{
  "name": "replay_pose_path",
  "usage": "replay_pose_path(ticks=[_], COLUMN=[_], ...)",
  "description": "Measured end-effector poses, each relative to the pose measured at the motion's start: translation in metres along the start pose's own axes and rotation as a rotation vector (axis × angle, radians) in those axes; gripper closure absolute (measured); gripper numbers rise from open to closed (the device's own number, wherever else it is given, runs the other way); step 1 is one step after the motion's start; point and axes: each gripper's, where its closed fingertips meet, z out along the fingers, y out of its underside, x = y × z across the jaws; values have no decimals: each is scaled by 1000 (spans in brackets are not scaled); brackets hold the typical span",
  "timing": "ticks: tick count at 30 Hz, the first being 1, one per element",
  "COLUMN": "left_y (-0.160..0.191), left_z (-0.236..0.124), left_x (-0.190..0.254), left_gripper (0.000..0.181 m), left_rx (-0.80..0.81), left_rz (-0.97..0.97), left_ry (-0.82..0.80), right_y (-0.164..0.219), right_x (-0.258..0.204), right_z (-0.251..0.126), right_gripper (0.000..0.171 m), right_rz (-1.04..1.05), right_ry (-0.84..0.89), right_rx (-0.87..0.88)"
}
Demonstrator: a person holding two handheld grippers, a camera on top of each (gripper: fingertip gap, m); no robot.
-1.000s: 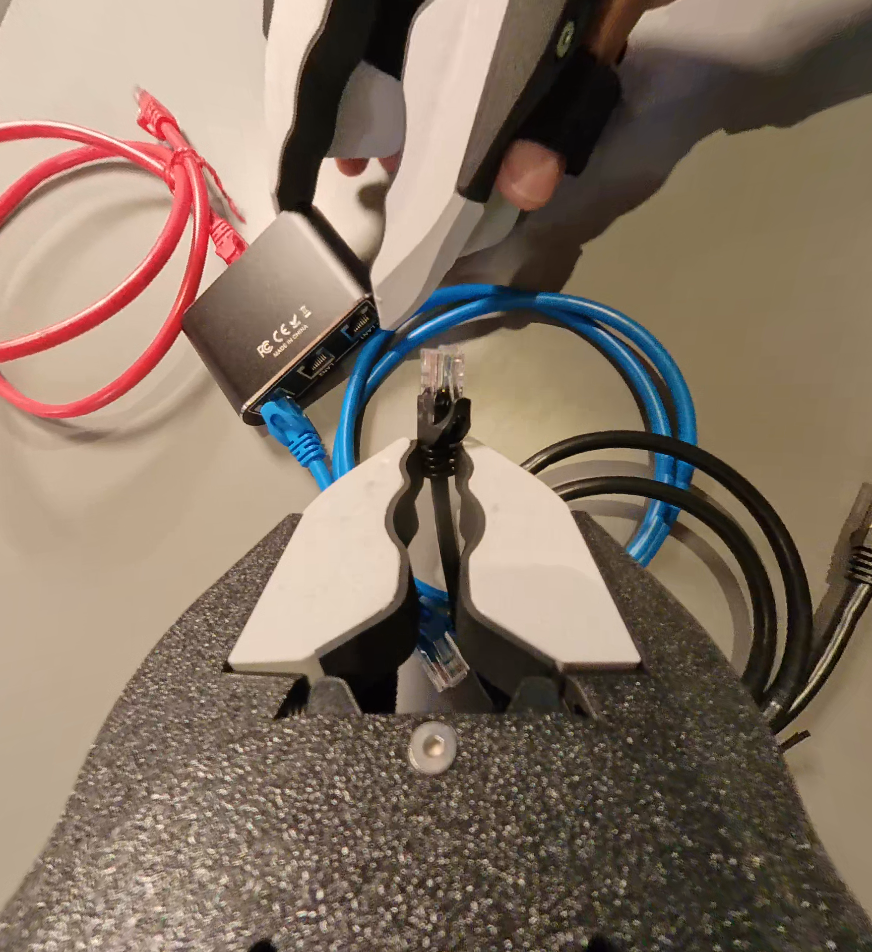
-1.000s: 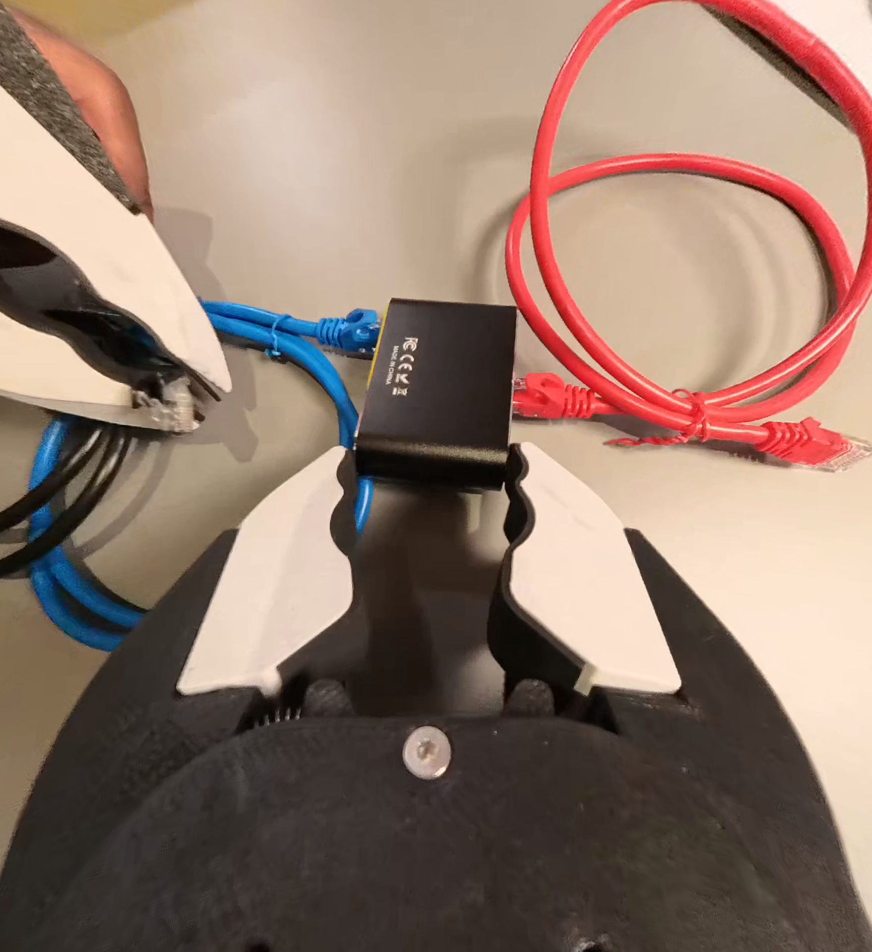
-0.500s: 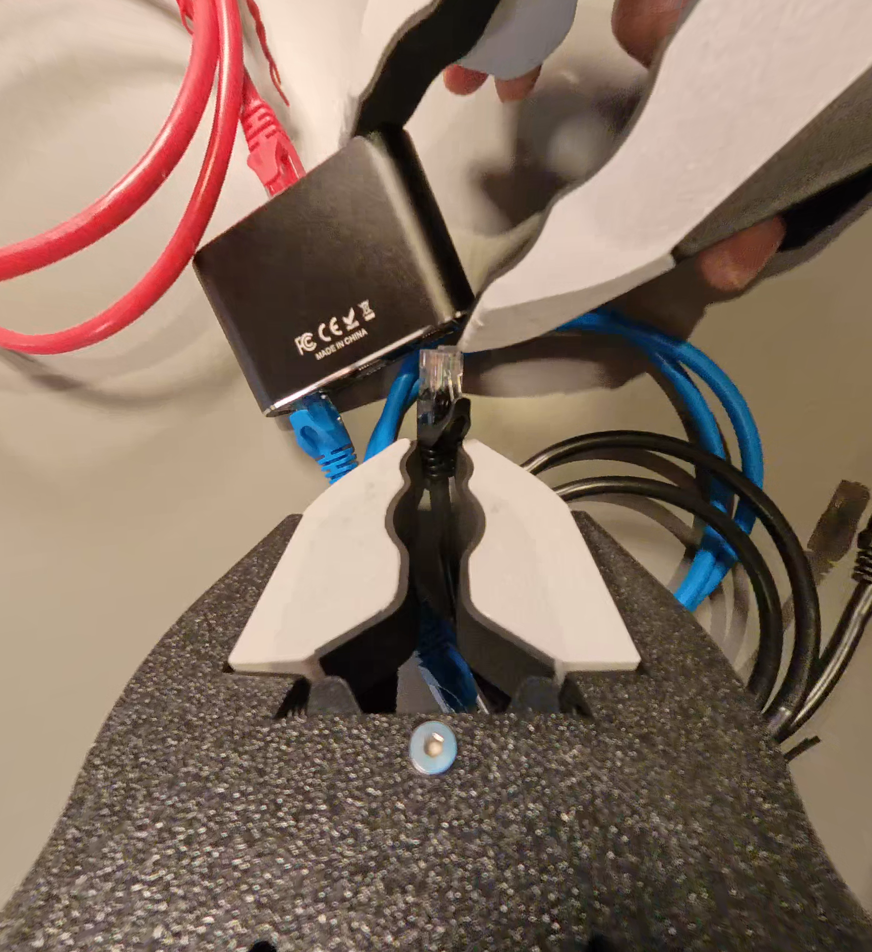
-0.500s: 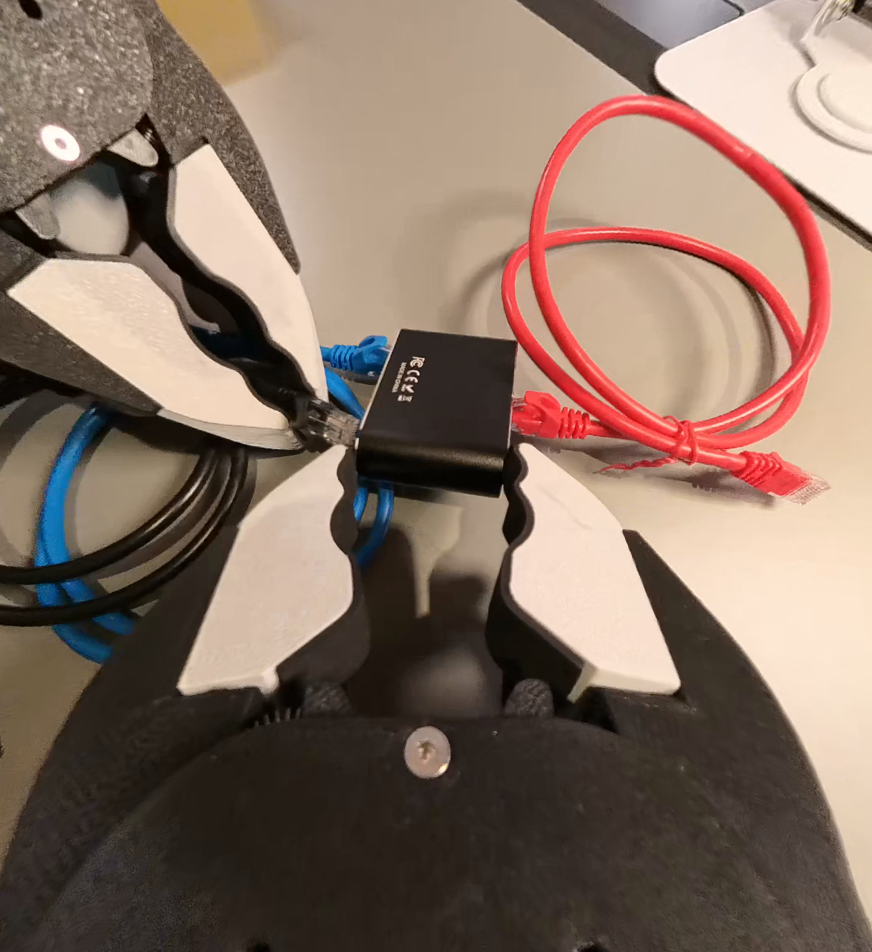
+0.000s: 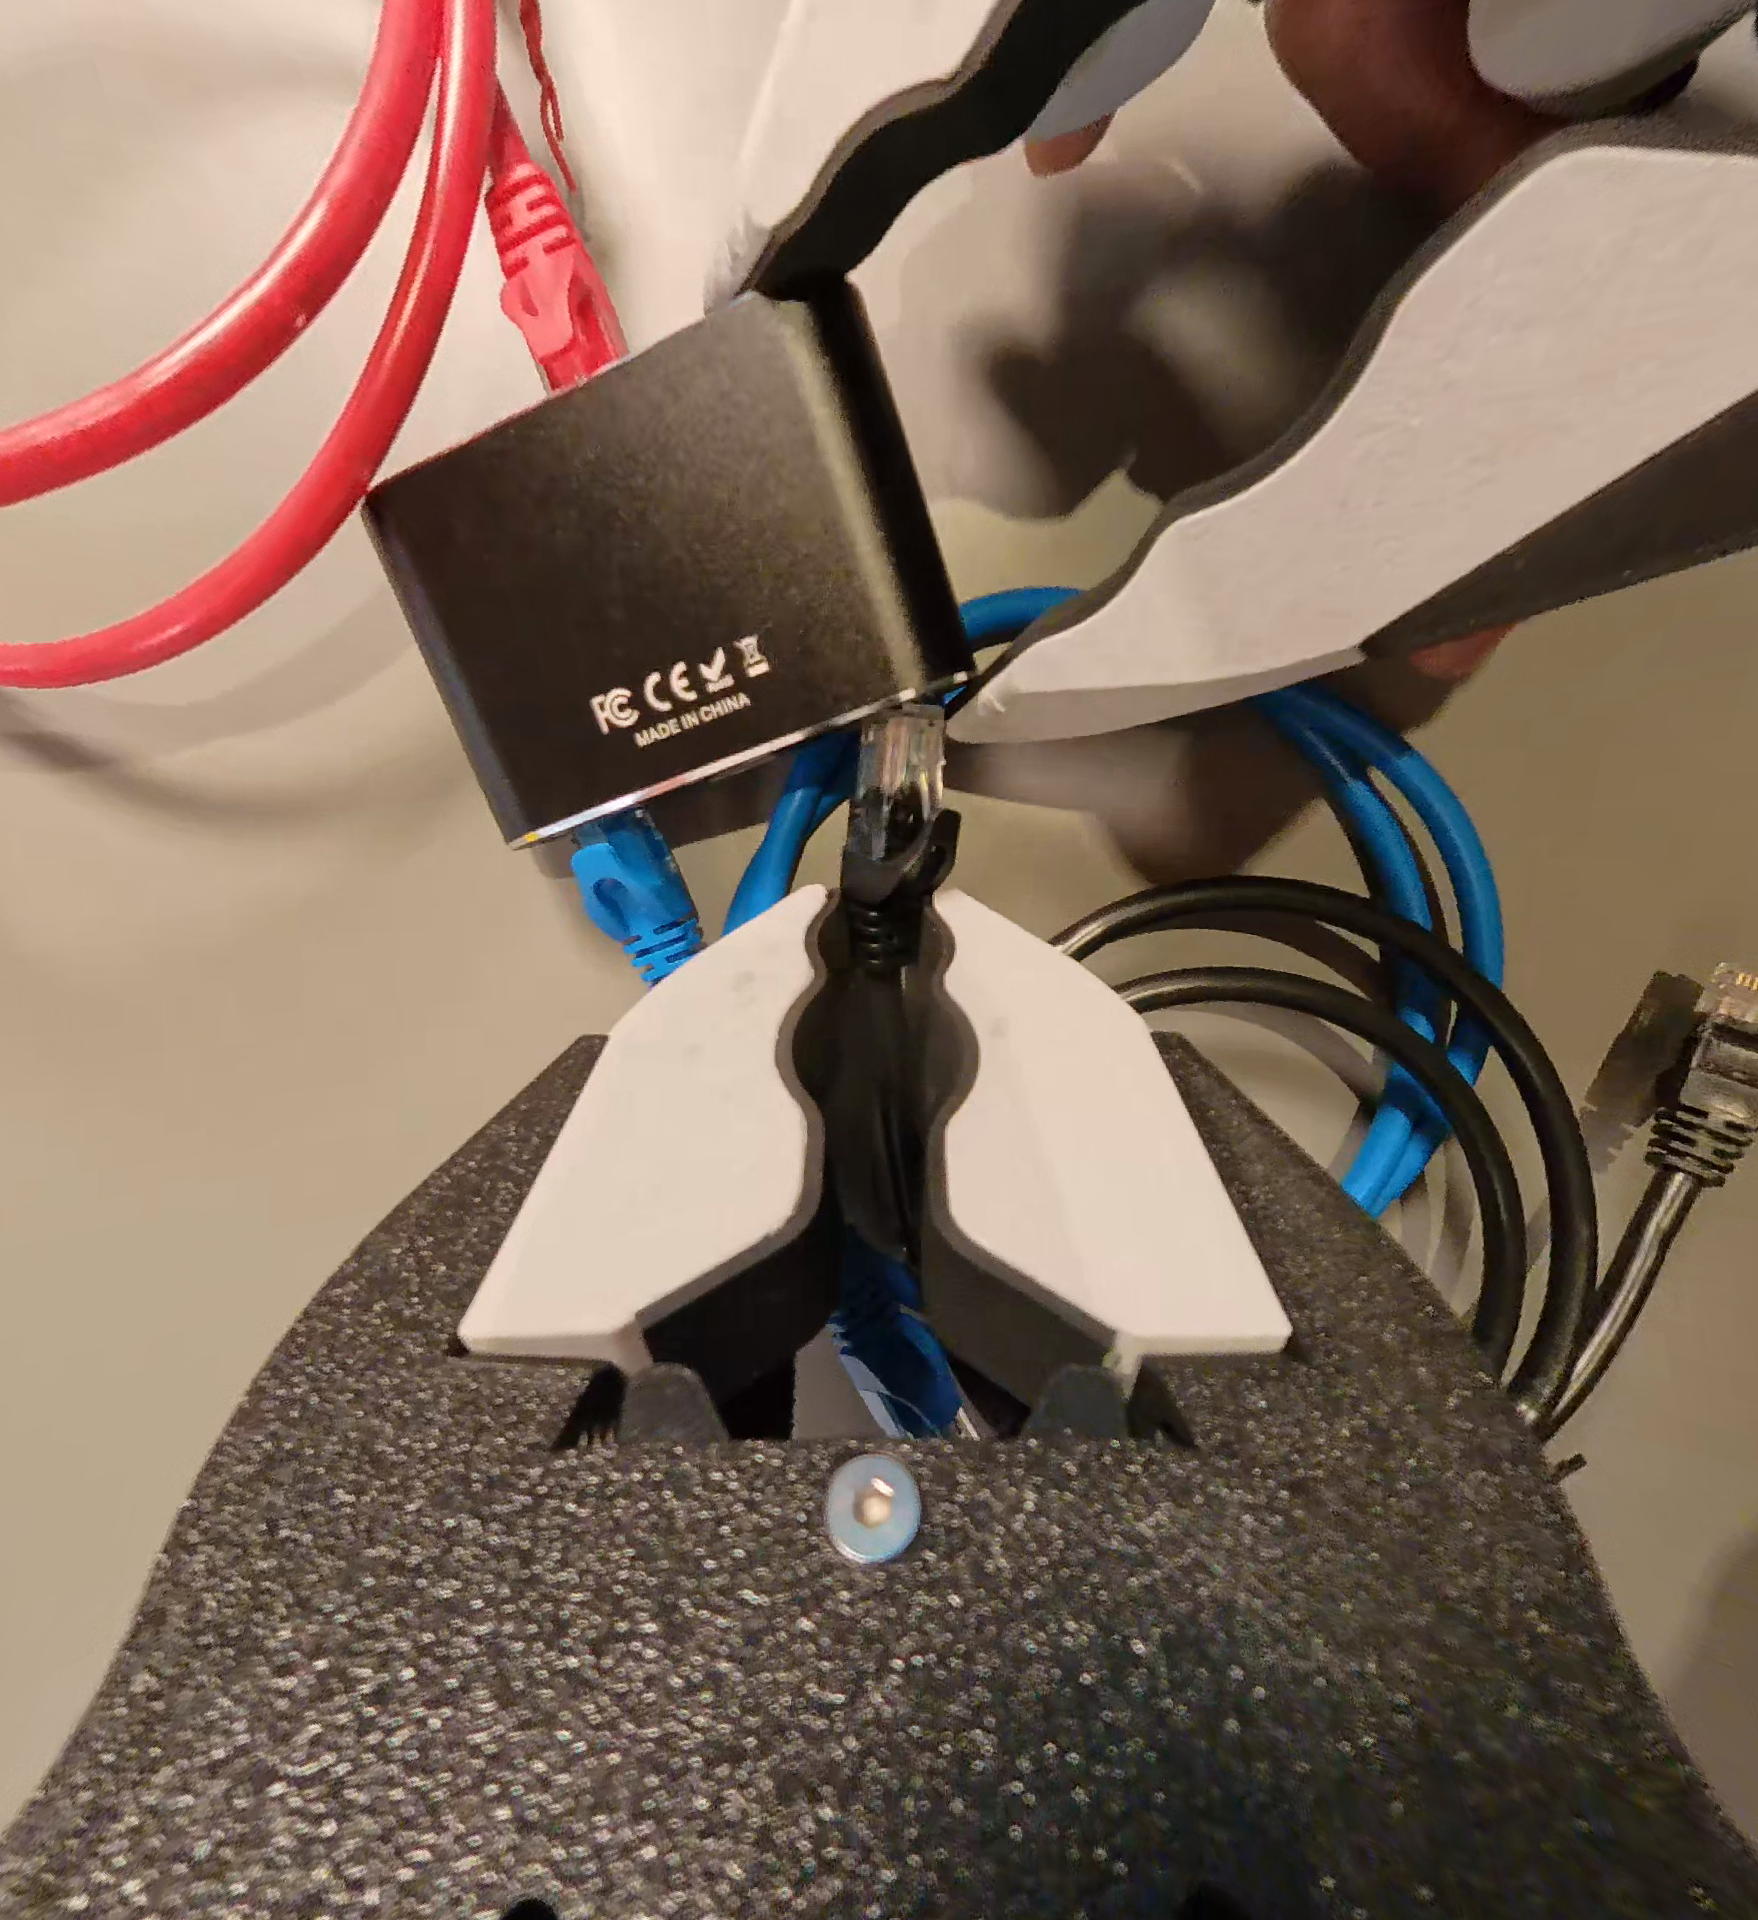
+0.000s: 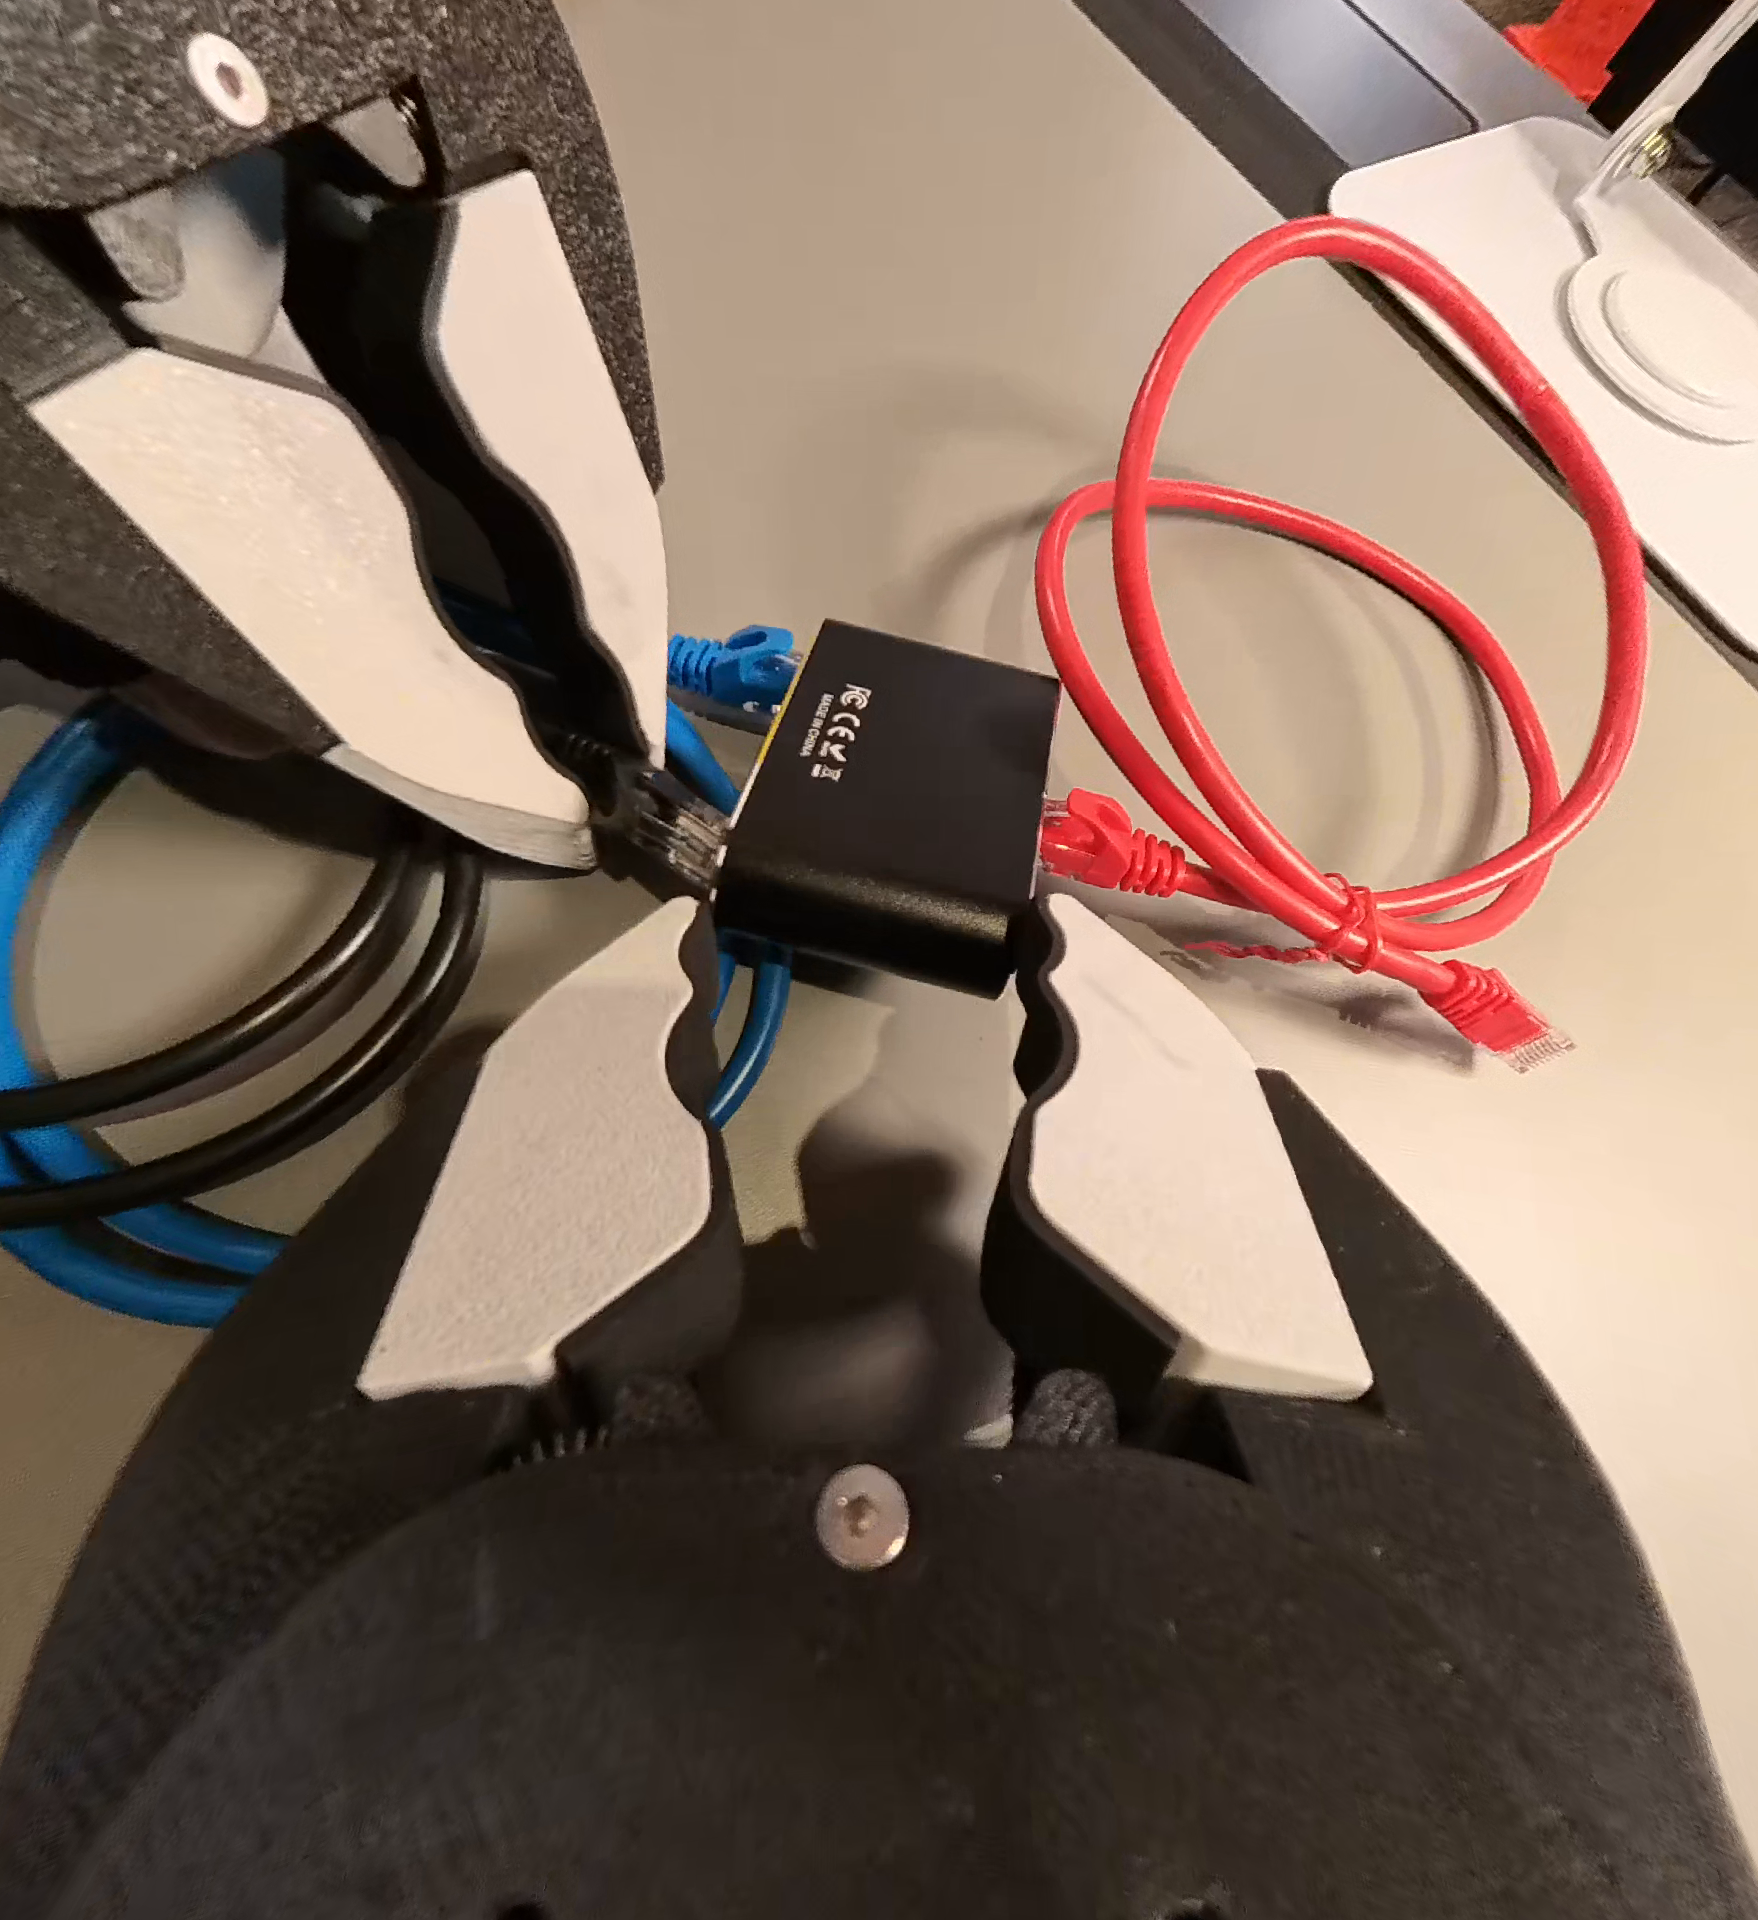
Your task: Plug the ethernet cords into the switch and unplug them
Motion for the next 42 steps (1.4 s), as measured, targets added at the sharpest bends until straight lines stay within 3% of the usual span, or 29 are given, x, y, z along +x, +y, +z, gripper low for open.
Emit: replay_pose_path(ticks=[5, 9, 13, 18, 26, 31, 33, 37, 42], left_y=[5, 18, 23, 19, 0, -6, -8, -14, -24], left_z=[-3, -11, -19, -28, -36, -36, -35, -41, -78], left_x=[-2, -5, -2, 6, 36, 53, 59, 51, 14], left_gripper=[168, 168, 170, 170, 171, 171, 171, 170, 154], left_rx=[-18, -86, -96, -23, 200, 232, 234, 293, 538], left_rz=[8, 92, 106, 87, -15, -11, -5, -5, 50], left_ry=[7, -22, 3, 86, 439, 546, 568, 530, 377], right_y=[2, 6, 6, -5, -40, -47, -46, -47, -47], right_x=[-5, -13, -16, -2, -32, -58, -66, -55, -31], right_z=[-1, -3, -3, -9, -33, -31, -28, -23, -23], right_gripper=[117, 132, 124, 123, 128, 127, 139, 153, 158], right_rz=[-27, -109, -184, -523, -1029, -1376, -1445, -1390, -1026], right_ry=[4, -32, -77, 73, 253, 398, 415, 436, 289], right_rx=[-7, -16, 6, 146, 446, 514, 516, 452, 397])
